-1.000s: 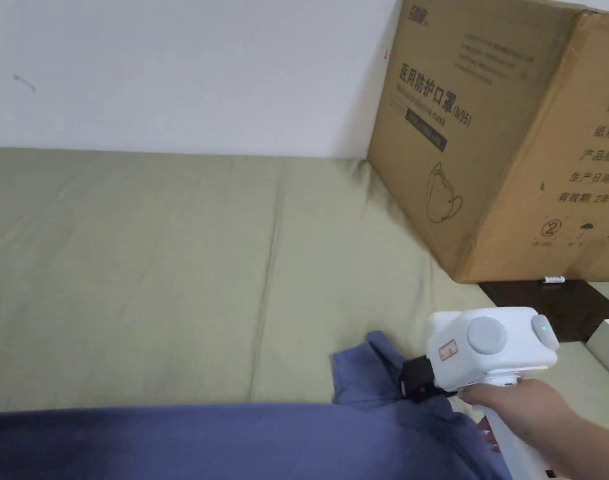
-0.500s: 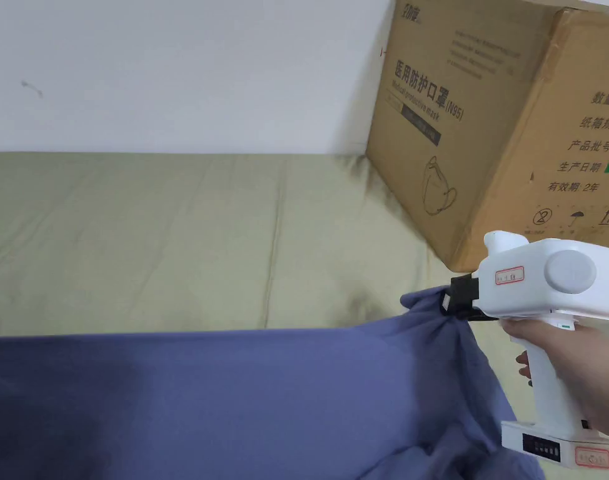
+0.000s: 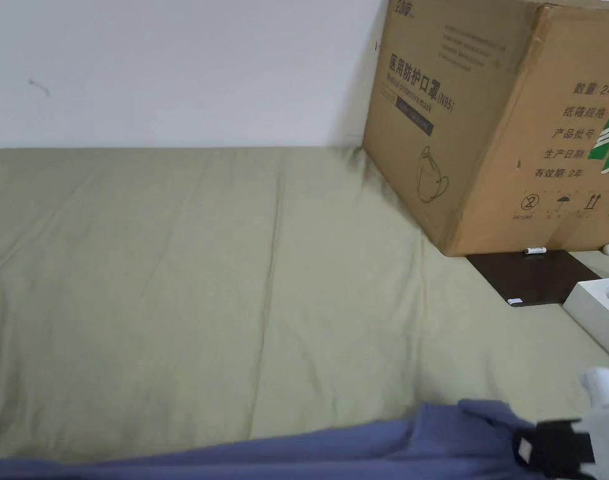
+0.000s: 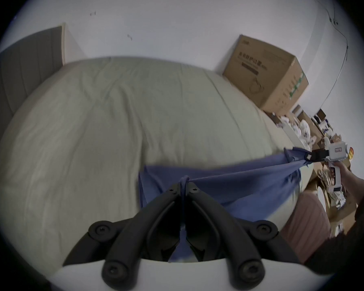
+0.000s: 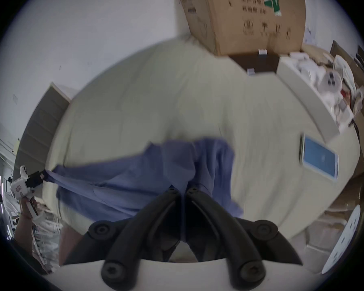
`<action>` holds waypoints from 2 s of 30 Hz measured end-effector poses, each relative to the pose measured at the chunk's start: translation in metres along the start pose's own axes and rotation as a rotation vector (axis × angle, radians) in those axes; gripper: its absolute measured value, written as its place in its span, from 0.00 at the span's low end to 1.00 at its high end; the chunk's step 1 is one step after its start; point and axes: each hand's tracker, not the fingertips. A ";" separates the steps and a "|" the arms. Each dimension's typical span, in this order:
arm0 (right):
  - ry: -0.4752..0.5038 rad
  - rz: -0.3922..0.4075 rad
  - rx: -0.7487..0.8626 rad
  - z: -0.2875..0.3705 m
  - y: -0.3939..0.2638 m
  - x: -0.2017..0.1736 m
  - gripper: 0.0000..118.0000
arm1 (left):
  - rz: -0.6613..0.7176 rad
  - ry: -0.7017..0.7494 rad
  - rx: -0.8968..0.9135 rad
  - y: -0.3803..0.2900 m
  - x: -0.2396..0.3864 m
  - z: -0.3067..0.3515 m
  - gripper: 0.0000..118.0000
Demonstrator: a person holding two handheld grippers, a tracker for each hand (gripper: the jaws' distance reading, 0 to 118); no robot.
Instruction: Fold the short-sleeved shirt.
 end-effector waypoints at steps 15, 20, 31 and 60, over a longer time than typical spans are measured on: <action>-0.064 0.059 0.192 0.013 -0.005 -0.029 0.89 | -0.016 0.049 0.080 -0.002 0.026 0.041 0.96; 0.041 0.053 0.754 0.068 -0.037 -0.078 0.88 | -0.124 0.155 0.591 0.002 0.108 0.096 0.95; 0.056 0.109 0.952 0.080 -0.070 -0.128 0.00 | -0.144 0.204 0.815 -0.019 0.152 0.120 0.00; 0.187 0.238 0.685 0.093 -0.063 -0.198 0.00 | 0.653 -0.720 -0.049 -0.068 -0.101 -0.110 0.89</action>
